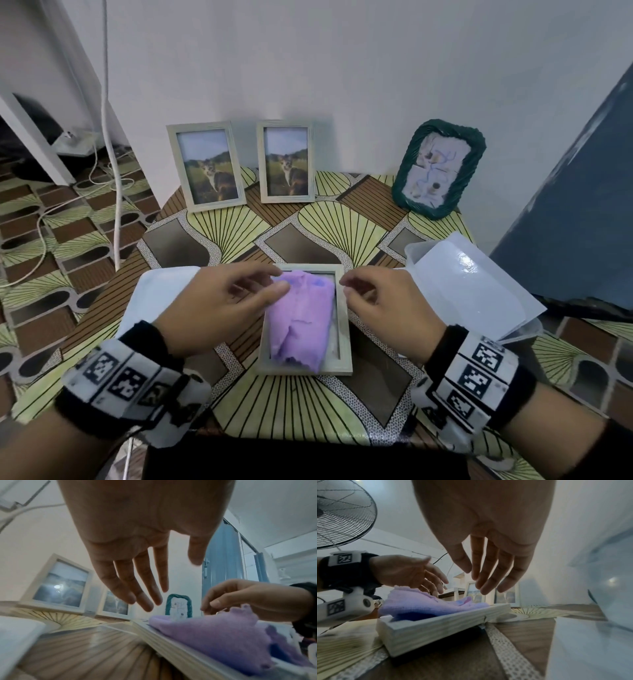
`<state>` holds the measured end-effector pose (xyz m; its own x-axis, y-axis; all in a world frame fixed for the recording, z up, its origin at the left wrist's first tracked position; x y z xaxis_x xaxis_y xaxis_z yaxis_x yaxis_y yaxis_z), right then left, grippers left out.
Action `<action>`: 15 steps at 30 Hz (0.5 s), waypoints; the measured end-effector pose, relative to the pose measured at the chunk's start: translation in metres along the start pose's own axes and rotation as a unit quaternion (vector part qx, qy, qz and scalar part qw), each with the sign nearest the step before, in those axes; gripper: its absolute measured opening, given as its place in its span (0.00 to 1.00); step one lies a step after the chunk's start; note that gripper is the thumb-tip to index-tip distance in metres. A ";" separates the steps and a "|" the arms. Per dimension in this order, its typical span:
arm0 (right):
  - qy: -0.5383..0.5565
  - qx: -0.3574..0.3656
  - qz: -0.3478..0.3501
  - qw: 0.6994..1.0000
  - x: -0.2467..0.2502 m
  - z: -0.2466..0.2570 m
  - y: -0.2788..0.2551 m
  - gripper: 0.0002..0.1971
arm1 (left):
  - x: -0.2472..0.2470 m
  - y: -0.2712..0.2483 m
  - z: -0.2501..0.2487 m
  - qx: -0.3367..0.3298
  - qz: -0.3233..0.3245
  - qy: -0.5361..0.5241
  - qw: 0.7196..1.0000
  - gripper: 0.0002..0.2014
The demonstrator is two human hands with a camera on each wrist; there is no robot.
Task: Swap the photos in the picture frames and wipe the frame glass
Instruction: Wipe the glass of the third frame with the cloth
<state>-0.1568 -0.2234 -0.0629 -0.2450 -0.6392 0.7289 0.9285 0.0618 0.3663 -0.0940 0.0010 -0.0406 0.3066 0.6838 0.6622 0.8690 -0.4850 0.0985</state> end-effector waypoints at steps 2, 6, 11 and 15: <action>-0.005 0.032 0.014 0.999 -0.004 0.010 0.003 0.06 | 0.007 0.002 0.010 0.009 0.024 0.035 0.999 0.21; -0.061 0.064 0.114 0.990 -0.025 0.024 0.013 0.13 | -0.004 0.006 0.030 -0.053 0.094 0.274 0.956 0.31; -0.134 0.060 0.224 0.964 -0.055 0.042 0.019 0.25 | -0.031 0.007 0.047 -0.024 0.230 0.371 0.899 0.59; -0.171 0.050 0.290 0.940 -0.069 0.047 0.020 0.26 | -0.039 0.007 0.044 -0.026 0.234 0.376 0.896 0.62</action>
<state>-0.1345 -0.1424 -0.0786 0.2019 -0.1925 0.9603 0.9072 0.4062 -0.1093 -0.0826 -0.0051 -0.0984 0.2676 -0.1518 0.9515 0.6876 -0.6617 -0.2990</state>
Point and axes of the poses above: each hand's wrist, its own y-axis towards the middle knuckle, its own x-axis out of the back of the hand, z = x × y, the point moved 5 cm from there along y, towards the middle knuckle, and after that the axes turned 9 degrees about x, right-handed, at the moved point
